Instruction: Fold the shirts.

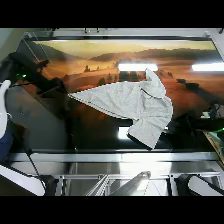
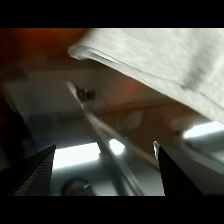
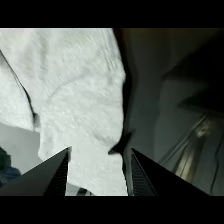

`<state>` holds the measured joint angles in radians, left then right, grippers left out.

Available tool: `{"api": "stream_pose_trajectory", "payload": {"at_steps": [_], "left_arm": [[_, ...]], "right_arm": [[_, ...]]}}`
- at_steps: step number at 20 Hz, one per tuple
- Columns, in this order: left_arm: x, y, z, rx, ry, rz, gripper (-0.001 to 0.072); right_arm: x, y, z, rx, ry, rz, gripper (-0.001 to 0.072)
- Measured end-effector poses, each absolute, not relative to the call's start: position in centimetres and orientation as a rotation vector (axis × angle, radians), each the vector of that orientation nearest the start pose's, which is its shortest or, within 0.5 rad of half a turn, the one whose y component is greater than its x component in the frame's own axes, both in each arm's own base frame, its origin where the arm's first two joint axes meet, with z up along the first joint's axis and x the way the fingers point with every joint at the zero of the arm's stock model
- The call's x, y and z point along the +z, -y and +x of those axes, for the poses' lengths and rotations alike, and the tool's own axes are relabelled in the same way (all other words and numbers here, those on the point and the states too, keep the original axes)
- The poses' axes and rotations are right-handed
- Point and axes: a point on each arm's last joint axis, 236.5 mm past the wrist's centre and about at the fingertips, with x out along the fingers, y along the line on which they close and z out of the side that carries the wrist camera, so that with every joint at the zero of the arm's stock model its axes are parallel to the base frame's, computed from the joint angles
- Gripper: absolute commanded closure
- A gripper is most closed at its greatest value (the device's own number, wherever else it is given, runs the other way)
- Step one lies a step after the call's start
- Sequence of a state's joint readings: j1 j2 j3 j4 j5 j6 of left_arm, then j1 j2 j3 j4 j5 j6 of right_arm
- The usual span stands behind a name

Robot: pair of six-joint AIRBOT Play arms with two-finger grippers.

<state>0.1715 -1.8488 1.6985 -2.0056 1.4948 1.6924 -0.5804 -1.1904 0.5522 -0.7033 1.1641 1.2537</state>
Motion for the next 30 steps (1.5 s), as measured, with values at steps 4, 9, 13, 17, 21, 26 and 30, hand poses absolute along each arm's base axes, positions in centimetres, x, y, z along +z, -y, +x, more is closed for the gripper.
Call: {"api": "stream_pose_trajectory", "payload": {"at_steps": [4, 9, 13, 17, 21, 26, 30], "left_arm": [[-5.2, -0.5, 48.8, -0.346, -1.43, -0.575, 0.0011], [-7.5, 0.1, 51.2, -0.462, -1.421, -0.598, 0.0011], [-9.0, 2.9, 51.0, -0.559, -1.452, -0.579, 0.0011], [-9.7, 5.6, 49.7, -0.648, -1.491, -0.593, 0.0028], [-10.7, 7.8, 47.4, -0.712, -1.577, -0.593, 0.027], [-11.8, 9.4, 44.9, -0.761, -1.668, -0.578, 0.0686], [-11.5, 10.3, 44.1, -0.788, -1.687, -0.563, 0.0686]], "right_arm": [[-7.8, -2.5, 26.7, 0.072, -1.308, 1.156, 0.0277], [-7.0, -3.2, 27.3, 0.104, -1.269, 1.206, 0.0277], [-6.3, -3.5, 28.1, 0.131, -1.227, 1.23, 0.0277], [-5.8, -3.6, 28.7, 0.159, -1.193, 1.228, 0.0277], [-5.4, -3.8, 28.9, 0.188, -1.175, 1.221, 0.0277], [-4.5, -4.4, 29.0, 0.244, -1.159, 1.23, 0.0277], [-4.8, -4.9, 28.0, 0.258, -1.209, 1.214, 0.0277]]}}
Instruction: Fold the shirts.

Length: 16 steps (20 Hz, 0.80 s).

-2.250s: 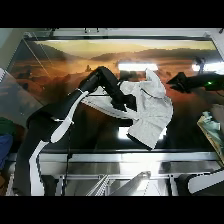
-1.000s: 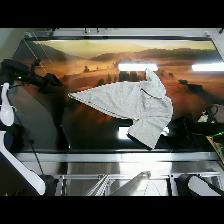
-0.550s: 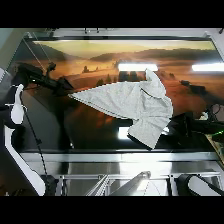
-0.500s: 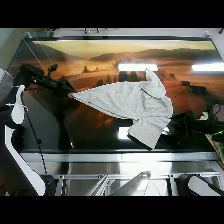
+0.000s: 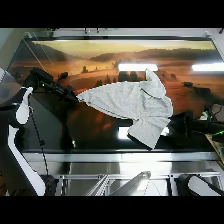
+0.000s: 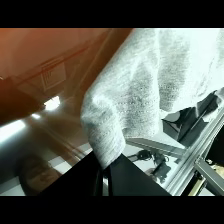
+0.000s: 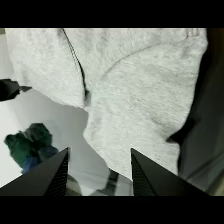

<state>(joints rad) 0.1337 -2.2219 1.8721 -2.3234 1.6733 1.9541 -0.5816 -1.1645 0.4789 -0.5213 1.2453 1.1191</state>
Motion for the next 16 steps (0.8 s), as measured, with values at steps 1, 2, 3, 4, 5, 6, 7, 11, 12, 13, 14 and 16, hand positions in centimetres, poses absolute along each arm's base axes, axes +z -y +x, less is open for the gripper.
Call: {"api": "stream_pose_trajectory", "payload": {"at_steps": [1, 2, 3, 4, 5, 6, 7, 11, 12, 13, 14, 16], "left_arm": [[-11.3, 10.3, 44.1, -0.788, -1.685, -0.558, 0.0686], [-10.8, 10.2, 44.2, -0.791, -1.675, -0.554, 0.0686], [-10.1, 10.1, 44.4, -0.795, -1.659, -0.553, 0.0686], [-9.6, 9.8, 44.5, -0.793, -1.648, -0.554, 0.0686], [-9.4, 9.5, 44.6, -0.788, -1.641, -0.556, 0.0686], [-9.1, 9.3, 44.7, -0.785, -1.634, -0.557, 0.0686], [-8.6, 9.1, 44.7, -0.788, -1.627, -0.564, 0.0686], [-7.6, 9.0, 44.8, -0.809, -1.61, -0.595, 0.0686], [-7.5, 9.0, 44.8, -0.812, -1.609, -0.599, 0.0686], [-7.4, 9.0, 44.7, -0.814, -1.61, -0.602, 0.0686], [-7.3, 9.0, 44.7, -0.816, -1.611, -0.606, 0.0686], [-7.2, 9.0, 44.6, -0.82, -1.611, -0.611, 0.0686]], "right_arm": [[-5.4, -4.7, 27.4, 0.238, -1.244, 1.202, 0.0277], [-6.1, -4.5, 26.6, 0.206, -1.288, 1.188, 0.0277], [-6.8, -4.2, 25.9, 0.171, -1.323, 1.17, 0.0276], [-7.5, -3.7, 25.5, 0.134, -1.346, 1.151, 0.0266], [-8.0, -3.2, 25.3, 0.105, -1.355, 1.137, 0.0266], [-8.4, -2.9, 25.2, 0.081, -1.357, 1.127, 0.0266], [-8.7, -2.6, 25.3, 0.06, -1.356, 1.118, 0.0266], [-10.0, -3.2, 26.1, 0.041, -1.361, 1.052, 0.0266], [-10.3, -3.9, 26.4, 0.05, -1.366, 1.043, 0.0267], [-10.6, -5.0, 26.9, 0.064, -1.372, 1.044, 0.0267], [-11.0, -6.1, 27.2, 0.078, -1.384, 1.046, 0.0267], [-11.8, -8.3, 28.1, 0.106, -1.386, 1.058, 0.0284]]}}
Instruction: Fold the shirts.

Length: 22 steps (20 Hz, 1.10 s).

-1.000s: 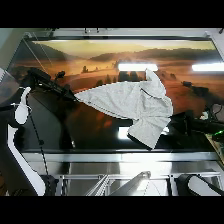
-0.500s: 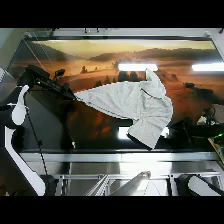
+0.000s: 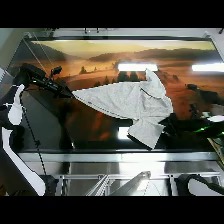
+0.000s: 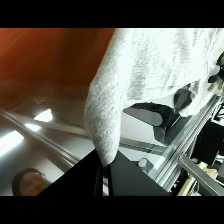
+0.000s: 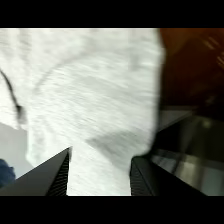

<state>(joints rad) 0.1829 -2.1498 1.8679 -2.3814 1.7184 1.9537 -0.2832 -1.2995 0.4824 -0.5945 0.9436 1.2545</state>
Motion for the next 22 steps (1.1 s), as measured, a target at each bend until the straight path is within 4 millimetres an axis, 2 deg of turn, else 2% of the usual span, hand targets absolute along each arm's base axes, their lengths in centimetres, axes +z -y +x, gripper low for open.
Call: {"api": "stream_pose_trajectory", "payload": {"at_steps": [2, 4, 5, 6, 7, 8, 9, 10, 11, 13, 15, 16, 18, 20, 22], "left_arm": [[-7.1, 8.9, 44.6, -0.822, -1.611, -0.613, 0.0687], [-6.8, 8.8, 44.7, -0.821, -1.602, -0.611, 0.0687], [-6.1, 9.0, 44.9, -0.831, -1.582, -0.613, 0.0687], [-4.9, 9.2, 45.3, -0.852, -1.544, -0.617, 0.0688], [-3.0, 9.8, 45.6, -0.893, -1.489, -0.623, 0.0688], [-0.4, 10.5, 46.0, -0.946, -1.419, -0.631, 0.0687], [3.3, 11.5, 46.1, -1.018, -1.325, -0.633, 0.0688], [7.4, 12.4, 45.9, -1.094, -1.221, -0.629, 0.0687], [12.0, 13.1, 45.4, -1.155, -1.109, -0.605, 0.0687], [22.6, 14.0, 42.6, -1.237, -0.856, -0.49, 0.0687], [31.6, 13.9, 38.8, -1.214, -0.628, -0.346, 0.0686], [35.5, 13.4, 37.0, -1.158, -0.525, -0.285, 0.0686], [40.6, 11.6, 34.0, -1.017, -0.4, -0.221, 0.0686], [43.3, 9.9, 31.8, -0.892, -0.328, -0.202, 0.0686], [44.4, 9.0, 30.0, -0.814, -0.292, -0.213, 0.0686]], "right_arm": [[-12.5, -10.3, 29.0, 0.154, -1.368, 1.049, 0.0692], [-12.4, -11.8, 30.3, 0.214, -1.318, 1.051, 0.0696], [-11.7, -12.6, 30.9, 0.258, -1.286, 1.07, 0.0696], [-10.8, -13.1, 31.6, 0.304, -1.247, 1.07, 0.0696], [-8.2, -14.2, 32.7, 0.392, -1.184, 1.114, 0.0696], [-5.1, -15.1, 33.5, 0.491, -1.113, 1.143, 0.0696], [-0.9, -15.8, 34.3, 0.615, -1.008, 1.157, 0.0696], [4.5, -16.1, 35.1, 0.746, -0.861, 1.168, 0.0696], [11.0, -15.8, 35.3, 0.883, -0.68, 1.152, 0.0696], [24.6, -13.4, 33.4, 1.059, -0.27, 0.999, 0.0696], [35.1, -10.8, 29.6, 1.037, 0.036, 0.748, 0.0697], [38.7, -9.8, 28.0, 0.945, 0.123, 0.612, 0.0696], [43.8, -8.1, 25.7, 0.739, 0.237, 0.415, 0.0696], [47.1, -7.4, 23.8, 0.598, 0.308, 0.277, 0.0696], [48.9, -7.1, 22.8, 0.525, 0.346, 0.215, 0.0697]]}}
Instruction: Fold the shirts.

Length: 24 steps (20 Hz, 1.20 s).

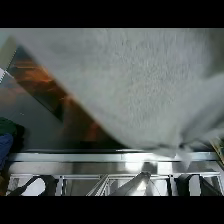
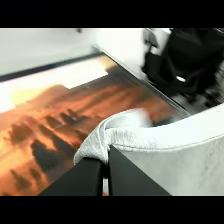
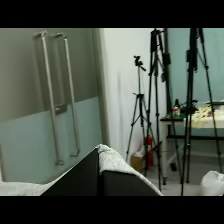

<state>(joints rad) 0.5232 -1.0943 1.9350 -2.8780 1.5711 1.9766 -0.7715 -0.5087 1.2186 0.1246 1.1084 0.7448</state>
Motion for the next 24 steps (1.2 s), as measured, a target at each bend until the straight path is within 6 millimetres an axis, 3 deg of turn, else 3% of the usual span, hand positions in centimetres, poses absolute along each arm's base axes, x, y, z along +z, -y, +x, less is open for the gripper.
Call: {"api": "stream_pose_trajectory", "payload": {"at_steps": [3, 5, 7, 9, 12, 16, 18, 19, 21, 24], "left_arm": [[45.9, 8.9, 28.1, -0.752, -0.217, -0.225, 0.0686], [47.5, 8.9, 27.4, -0.713, -0.136, -0.201, 0.0686], [48.2, 8.5, 27.6, -0.687, -0.09, -0.194, 0.0686], [47.3, 8.2, 28.7, -0.712, -0.117, -0.212, 0.0687], [42.4, 8.3, 32.7, -0.788, -0.288, -0.261, 0.0687], [31.0, 8.8, 40.6, -0.765, -0.61, -0.269, 0.0687], [26.4, 9.4, 43.5, -0.754, -0.717, -0.283, 0.0687], [24.1, 9.6, 44.8, -0.749, -0.766, -0.294, 0.0688], [21.7, 9.8, 45.7, -0.75, -0.82, -0.307, 0.0688], [21.8, 10.0, 44.7, -0.78, -0.851, -0.33, 0.0688]], "right_arm": [[51.0, -6.1, 22.5, 0.477, 0.416, 0.183, 0.0697], [51.8, -4.6, 23.3, 0.457, 0.436, 0.187, 0.0696], [51.3, -2.9, 25.2, 0.464, 0.411, 0.223, 0.0696], [49.4, -2.4, 28.0, 0.534, 0.336, 0.274, 0.0696], [43.5, -3.5, 34.5, 0.671, 0.136, 0.377, 0.0696], [32.6, -7.3, 43.4, 0.78, -0.156, 0.504, 0.0696], [28.2, -8.7, 46.0, 0.809, -0.254, 0.566, 0.0696], [26.7, -9.2, 46.6, 0.828, -0.29, 0.59, 0.0696], [25.6, -9.8, 46.6, 0.868, -0.326, 0.619, 0.0696], [26.7, -10.1, 44.1, 0.933, -0.357, 0.63, 0.0697]]}}
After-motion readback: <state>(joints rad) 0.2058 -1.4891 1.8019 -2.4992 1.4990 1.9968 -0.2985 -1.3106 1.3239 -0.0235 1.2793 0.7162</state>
